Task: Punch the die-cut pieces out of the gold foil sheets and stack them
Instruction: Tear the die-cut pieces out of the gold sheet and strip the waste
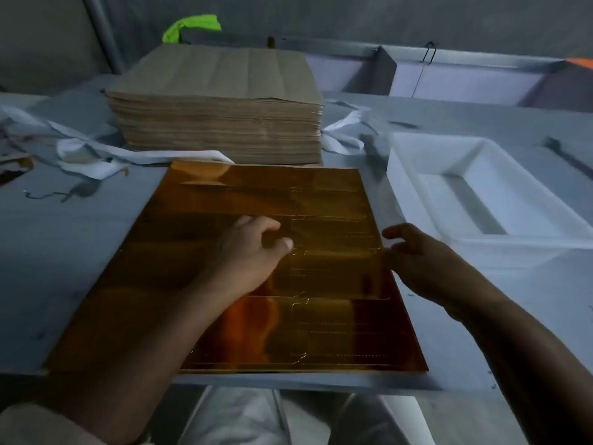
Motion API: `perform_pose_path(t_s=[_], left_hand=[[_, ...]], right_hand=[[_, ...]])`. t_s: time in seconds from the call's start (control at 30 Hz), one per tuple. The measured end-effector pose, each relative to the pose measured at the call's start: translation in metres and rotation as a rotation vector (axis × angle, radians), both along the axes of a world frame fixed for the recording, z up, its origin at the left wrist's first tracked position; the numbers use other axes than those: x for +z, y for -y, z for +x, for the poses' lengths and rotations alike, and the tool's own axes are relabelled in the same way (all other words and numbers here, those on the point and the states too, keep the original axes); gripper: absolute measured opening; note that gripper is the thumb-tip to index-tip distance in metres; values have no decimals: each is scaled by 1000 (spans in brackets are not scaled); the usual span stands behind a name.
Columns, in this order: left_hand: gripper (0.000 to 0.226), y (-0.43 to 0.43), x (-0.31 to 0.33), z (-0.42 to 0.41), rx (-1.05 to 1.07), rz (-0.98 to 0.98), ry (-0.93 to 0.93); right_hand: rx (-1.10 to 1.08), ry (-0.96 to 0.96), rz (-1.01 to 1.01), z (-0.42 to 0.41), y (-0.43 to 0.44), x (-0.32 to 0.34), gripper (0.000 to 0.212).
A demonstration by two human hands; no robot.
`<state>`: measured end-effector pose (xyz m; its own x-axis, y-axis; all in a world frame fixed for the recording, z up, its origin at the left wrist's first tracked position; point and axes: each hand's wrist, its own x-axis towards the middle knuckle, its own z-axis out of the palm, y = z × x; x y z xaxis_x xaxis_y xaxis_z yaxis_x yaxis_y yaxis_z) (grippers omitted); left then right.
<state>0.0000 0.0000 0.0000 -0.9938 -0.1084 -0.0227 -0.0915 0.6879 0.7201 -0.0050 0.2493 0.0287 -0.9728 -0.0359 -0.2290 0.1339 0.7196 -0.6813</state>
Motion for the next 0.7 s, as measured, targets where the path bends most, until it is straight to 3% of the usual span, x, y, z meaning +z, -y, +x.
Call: perform_pose_path(t_s=[0.07,0.13,0.23,0.3,0.7], left_hand=[[68,-3,-6,2,-108,-212,50],[82,-4,-17,5,-180,-348,110],[84,-3,-34,2,-204,-477,116],[81,-1,-39,4,-212,-514,77],[78,-4,-48,6,-208,-630,-9]], right_hand=[[27,20,116,-2,1,-5,37],[25,108,99,-3,4,-10,39],[-88,176,21,-12,7,-12,40],[-130,237,0,-22,7,-9,26],[-313,487,-137,-51,15,-20,33]])
